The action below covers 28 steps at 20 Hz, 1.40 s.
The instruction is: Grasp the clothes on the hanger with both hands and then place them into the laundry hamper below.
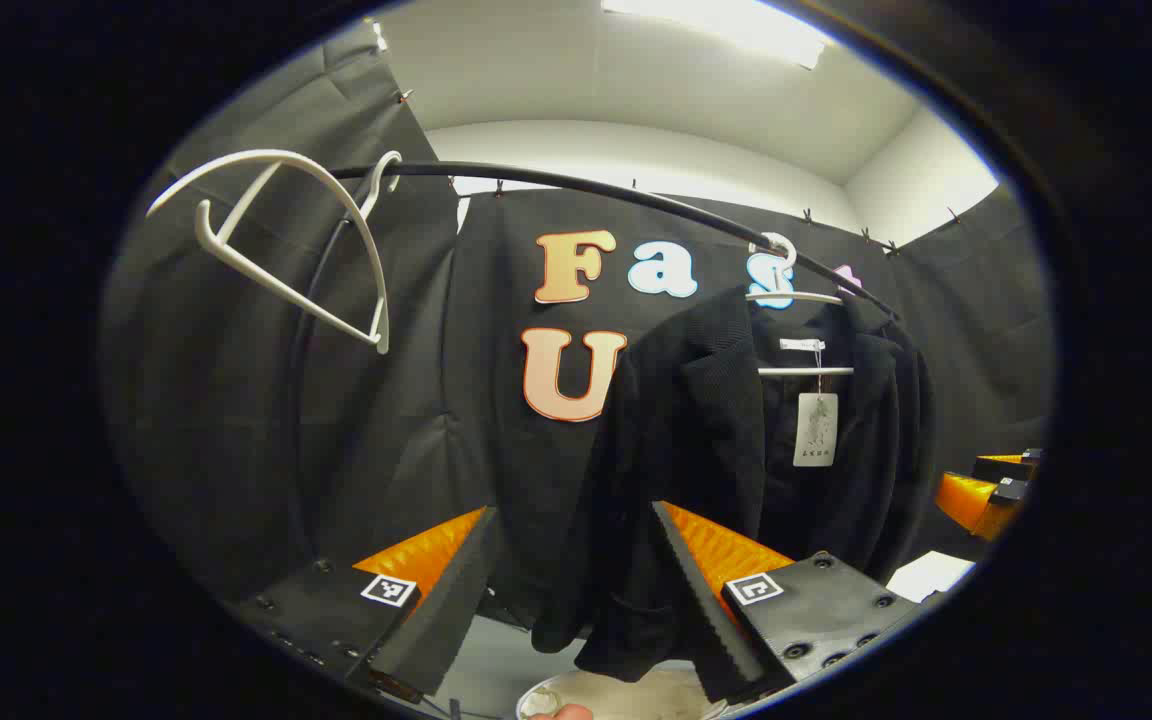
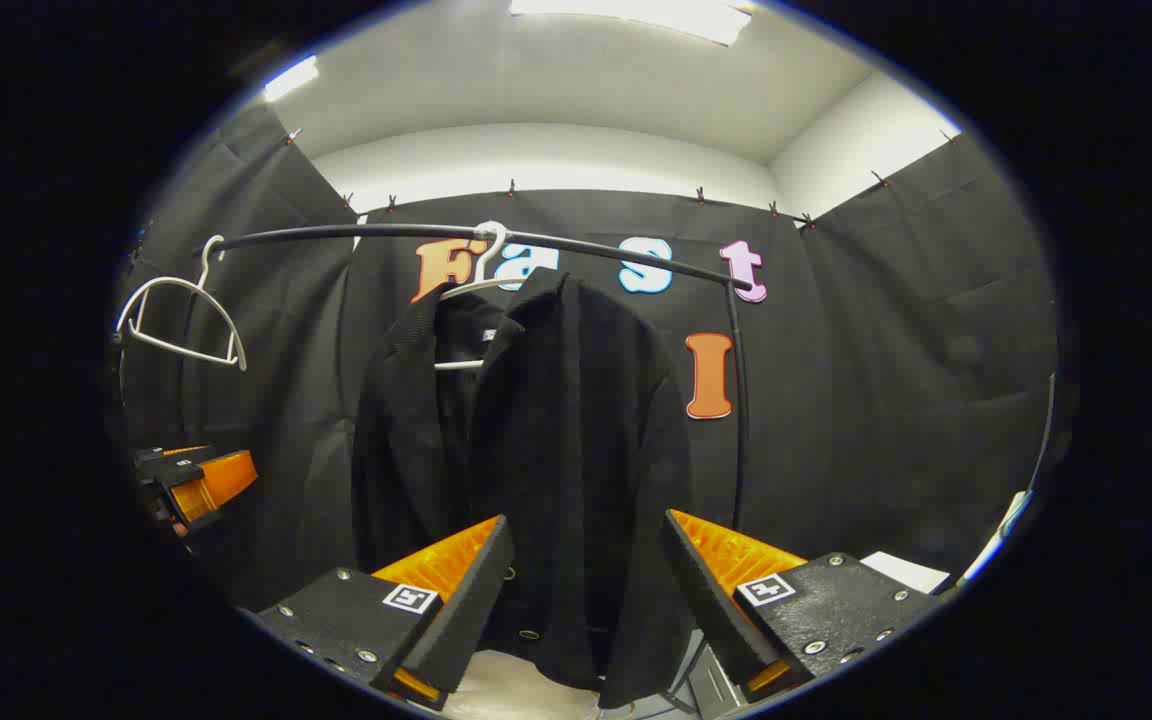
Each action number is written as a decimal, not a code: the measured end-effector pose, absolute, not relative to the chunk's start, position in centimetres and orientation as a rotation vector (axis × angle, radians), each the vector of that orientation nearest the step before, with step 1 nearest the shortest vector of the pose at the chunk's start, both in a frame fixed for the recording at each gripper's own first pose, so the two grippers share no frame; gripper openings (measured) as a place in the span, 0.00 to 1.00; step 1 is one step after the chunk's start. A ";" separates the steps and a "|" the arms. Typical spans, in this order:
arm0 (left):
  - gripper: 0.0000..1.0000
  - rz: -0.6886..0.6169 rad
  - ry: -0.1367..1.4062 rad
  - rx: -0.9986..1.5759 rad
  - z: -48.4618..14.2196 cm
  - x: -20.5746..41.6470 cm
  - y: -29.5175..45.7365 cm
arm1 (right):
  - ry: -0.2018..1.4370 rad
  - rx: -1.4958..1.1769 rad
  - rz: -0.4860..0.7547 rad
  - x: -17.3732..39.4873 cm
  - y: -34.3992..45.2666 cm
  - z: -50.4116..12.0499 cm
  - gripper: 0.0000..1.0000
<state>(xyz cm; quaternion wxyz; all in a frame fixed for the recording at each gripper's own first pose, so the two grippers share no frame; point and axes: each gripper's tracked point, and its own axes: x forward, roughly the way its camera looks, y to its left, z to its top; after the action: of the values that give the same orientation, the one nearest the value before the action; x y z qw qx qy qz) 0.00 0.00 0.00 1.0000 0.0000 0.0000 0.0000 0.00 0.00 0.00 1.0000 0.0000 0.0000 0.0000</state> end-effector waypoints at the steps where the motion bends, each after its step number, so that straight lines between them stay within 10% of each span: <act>1: 0.93 -0.004 0.011 -0.005 -0.4 0.1 -0.2 | 0.022 -0.011 -0.007 0.1 -0.3 -0.6 0.93; 28: 1.00 -0.006 0.016 -0.022 0.3 -1.0 -0.3 | 0.071 0.020 0.050 2.6 2.3 -2.8 0.93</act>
<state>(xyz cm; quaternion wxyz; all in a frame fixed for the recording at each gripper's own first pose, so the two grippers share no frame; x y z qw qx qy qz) -1.01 -0.30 0.25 0.9999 -0.0109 0.0082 -0.0031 2.57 2.27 -2.76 0.9990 0.0100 0.0355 0.0252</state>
